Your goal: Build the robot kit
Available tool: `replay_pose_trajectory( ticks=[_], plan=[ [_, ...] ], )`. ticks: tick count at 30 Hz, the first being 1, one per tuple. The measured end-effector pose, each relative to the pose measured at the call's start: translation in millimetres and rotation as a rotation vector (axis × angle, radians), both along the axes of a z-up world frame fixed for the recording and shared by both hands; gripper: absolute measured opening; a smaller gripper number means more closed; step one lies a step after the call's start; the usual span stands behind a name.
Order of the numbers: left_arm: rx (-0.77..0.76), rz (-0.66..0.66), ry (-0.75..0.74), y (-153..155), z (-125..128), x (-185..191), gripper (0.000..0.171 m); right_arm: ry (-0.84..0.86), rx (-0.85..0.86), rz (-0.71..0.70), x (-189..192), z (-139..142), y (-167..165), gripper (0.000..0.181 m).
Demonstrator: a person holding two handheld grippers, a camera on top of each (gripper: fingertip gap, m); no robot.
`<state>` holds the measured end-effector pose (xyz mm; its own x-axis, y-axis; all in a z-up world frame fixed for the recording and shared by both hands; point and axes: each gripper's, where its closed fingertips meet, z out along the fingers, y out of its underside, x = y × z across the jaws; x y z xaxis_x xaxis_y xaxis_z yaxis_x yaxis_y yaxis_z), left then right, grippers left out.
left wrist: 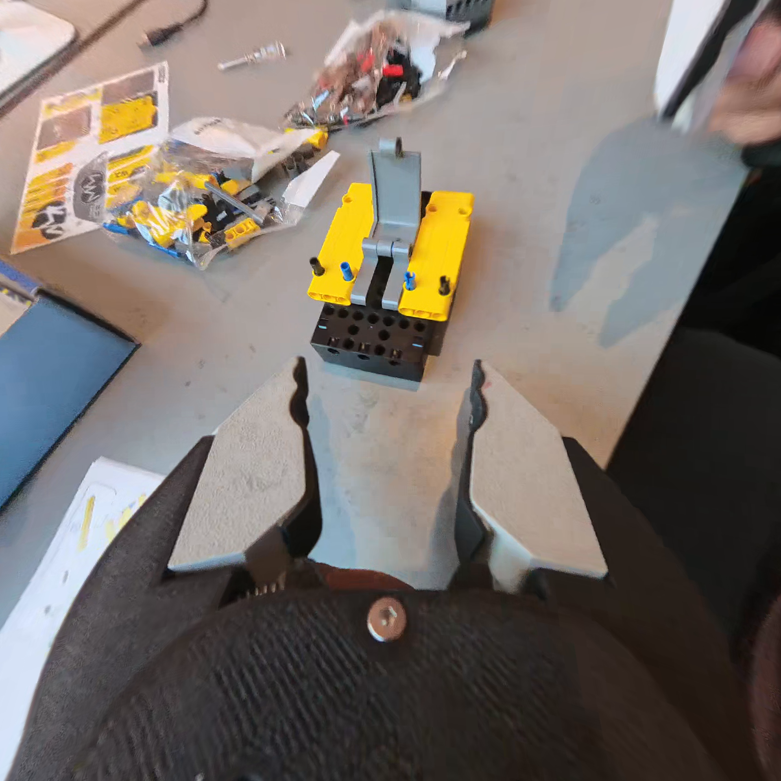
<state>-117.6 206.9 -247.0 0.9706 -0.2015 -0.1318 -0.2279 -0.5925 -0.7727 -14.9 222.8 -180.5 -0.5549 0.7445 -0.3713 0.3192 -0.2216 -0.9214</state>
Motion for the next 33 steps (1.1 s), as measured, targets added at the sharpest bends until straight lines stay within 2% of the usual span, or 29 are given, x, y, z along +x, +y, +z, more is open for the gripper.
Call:
replay_pose_trajectory(
  ticks=[2, 4, 5, 8, 11, 16, 20, 23, 25, 28, 33],
  plan=[
    [-0.016, -0.029, 0.026, 9.2, -3.0, 0.0, 0.073, 0.075, 0.061, -0.126, -2.4, 13.7, 20.7, 0.025],
    [-0.036, -0.070, -0.001, 17.0, -4.2, 5.6, 0.053, 0.116, 0.074, -0.210, -0.9, 21.4, 39.1, 0.020],
    [-0.030, -0.068, -0.014, 23.0, -3.9, 5.9, 0.051, 0.124, 0.078, -0.253, -1.2, 21.3, 49.0, 0.018],
    [-0.026, -0.061, -0.024, 38.3, -4.3, 12.3, 0.053, 0.139, 0.150, -0.469, -4.3, 18.8, 90.1, 0.018],
    [-0.009, -0.071, -0.066, 50.5, -3.3, 38.7, 0.053, 0.144, 0.230, -0.627, -0.6, 19.9, 118.6, 0.017],
    [0.025, -0.049, -0.065, 66.9, -0.7, 78.6, 0.052, 0.093, 0.223, -0.732, 3.9, 9.6, 144.1, 0.016],
    [0.081, -0.094, -0.143, 50.1, 18.8, 96.9, 0.062, 0.014, 0.282, -0.818, 9.5, -2.9, 162.1, 0.016],
    [0.106, -0.090, -0.177, 27.9, 28.5, 86.1, 0.063, -0.053, 0.331, -0.886, 11.3, -12.1, 175.2, 0.013],
    [0.112, -0.072, -0.179, 14.8, 28.2, 71.5, 0.063, -0.082, 0.347, -0.880, 8.5, -17.0, 175.4, 0.011],
    [0.088, -0.049, -0.165, 0.3, 18.4, 48.9, 0.058, -0.084, 0.370, -0.878, 4.7, -18.1, 175.0, 0.008],
    [0.064, 0.017, -0.134, -3.2, 2.3, 22.6, 0.052, -0.106, 0.367, -0.870, 1.1, -21.5, 175.4, 0.008]
  ],
)
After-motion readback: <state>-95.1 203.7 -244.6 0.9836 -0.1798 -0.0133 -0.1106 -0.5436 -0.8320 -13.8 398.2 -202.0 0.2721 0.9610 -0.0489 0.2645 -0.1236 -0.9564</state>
